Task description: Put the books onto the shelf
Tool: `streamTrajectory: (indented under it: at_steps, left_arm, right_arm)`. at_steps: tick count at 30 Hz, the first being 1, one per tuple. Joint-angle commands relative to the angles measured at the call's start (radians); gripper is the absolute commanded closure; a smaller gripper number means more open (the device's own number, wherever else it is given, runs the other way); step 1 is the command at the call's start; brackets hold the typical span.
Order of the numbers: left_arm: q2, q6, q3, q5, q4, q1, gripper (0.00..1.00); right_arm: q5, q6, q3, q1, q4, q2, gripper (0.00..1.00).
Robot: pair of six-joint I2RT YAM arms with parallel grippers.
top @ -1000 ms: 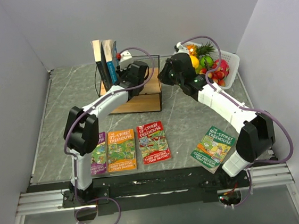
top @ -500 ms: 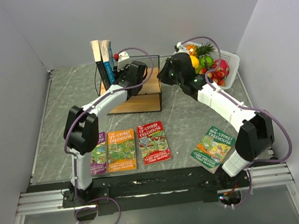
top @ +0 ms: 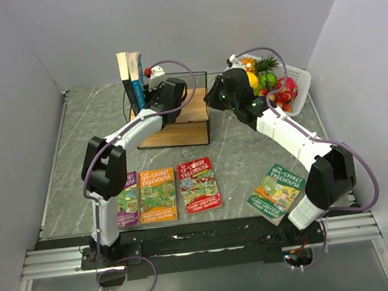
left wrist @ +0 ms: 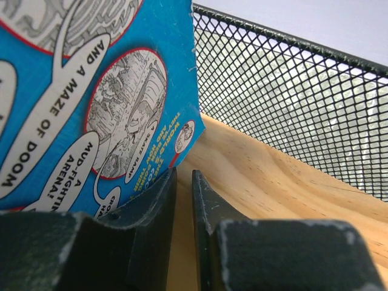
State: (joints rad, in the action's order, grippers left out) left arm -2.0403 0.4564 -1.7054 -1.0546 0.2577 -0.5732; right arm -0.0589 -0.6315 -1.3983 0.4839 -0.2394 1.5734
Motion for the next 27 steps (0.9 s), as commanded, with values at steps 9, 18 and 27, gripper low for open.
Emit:
streamTrajectory:
  at_steps: [9,18,27]
  left_arm:
    - [0.049,-0.056,0.042,0.016,-0.046,-0.008,0.73]
    - [0.146,-0.128,0.053,0.022,-0.103,-0.106,0.68]
    - [0.233,-0.163,0.062,0.001,-0.123,-0.174,0.67]
  right_arm:
    - [-0.028,0.006,0.009,-0.019,-0.011,0.014,0.79]
    - [-0.022,0.013,-0.008,-0.018,-0.037,-0.019,0.48]
    - [-0.030,0.021,-0.010,-0.016,-0.063,-0.082,0.28]
